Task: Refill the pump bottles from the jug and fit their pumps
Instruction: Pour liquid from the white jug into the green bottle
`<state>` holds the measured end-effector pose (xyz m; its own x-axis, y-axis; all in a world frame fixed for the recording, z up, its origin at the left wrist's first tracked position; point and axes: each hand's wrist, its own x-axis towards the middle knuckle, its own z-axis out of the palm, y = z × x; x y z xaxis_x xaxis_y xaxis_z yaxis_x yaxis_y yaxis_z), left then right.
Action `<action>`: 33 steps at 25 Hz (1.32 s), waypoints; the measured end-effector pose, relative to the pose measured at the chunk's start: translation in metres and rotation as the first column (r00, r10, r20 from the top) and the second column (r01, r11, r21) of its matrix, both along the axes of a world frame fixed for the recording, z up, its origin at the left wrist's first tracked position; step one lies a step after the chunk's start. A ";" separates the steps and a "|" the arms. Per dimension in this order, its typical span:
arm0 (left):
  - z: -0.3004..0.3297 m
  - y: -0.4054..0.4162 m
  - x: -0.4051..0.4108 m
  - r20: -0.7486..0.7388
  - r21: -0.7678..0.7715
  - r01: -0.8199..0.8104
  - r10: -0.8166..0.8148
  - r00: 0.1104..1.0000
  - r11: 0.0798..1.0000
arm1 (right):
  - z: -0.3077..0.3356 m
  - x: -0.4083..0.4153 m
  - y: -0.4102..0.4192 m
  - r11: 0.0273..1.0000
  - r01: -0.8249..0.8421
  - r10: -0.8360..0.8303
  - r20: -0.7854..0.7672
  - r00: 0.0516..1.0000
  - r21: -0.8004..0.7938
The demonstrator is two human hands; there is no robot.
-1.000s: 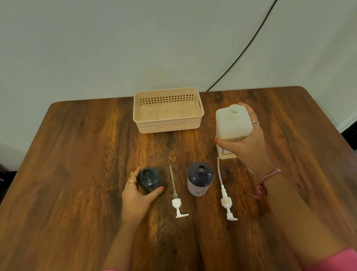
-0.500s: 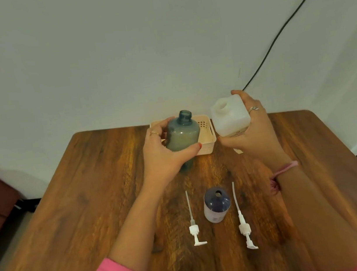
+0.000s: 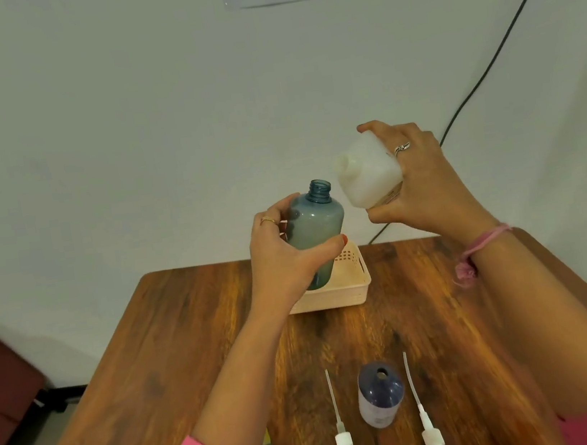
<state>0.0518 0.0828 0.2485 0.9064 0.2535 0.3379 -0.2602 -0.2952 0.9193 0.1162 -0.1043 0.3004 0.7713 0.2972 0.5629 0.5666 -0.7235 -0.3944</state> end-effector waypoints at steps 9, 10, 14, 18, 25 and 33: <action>0.015 0.006 0.002 0.027 -0.032 0.012 -0.011 1.000 0.999 | 0.029 0.003 0.014 0.980 0.024 0.010 0.172 0.985 -0.195; 0.015 0.007 0.003 0.028 -0.039 0.014 -0.013 1.000 0.999 | 0.029 0.004 0.016 0.977 0.030 0.011 0.194 0.981 -0.211; 0.015 0.008 0.005 0.034 -0.047 0.006 -0.004 0.999 0.999 | 0.029 0.007 0.019 0.969 0.052 0.013 0.257 0.966 -0.243; 0.014 0.011 0.006 0.043 -0.053 -0.004 0.007 0.999 0.999 | 0.030 0.010 0.022 0.971 0.061 0.006 0.280 0.960 -0.230; 0.014 0.017 0.011 0.045 -0.047 -0.009 0.012 0.999 0.999 | 0.031 0.016 0.027 0.962 0.065 0.013 0.284 0.959 -0.266; 0.015 0.019 0.017 0.043 -0.056 -0.006 0.008 0.999 0.998 | 0.034 0.021 0.032 0.956 0.071 0.026 0.322 0.946 -0.286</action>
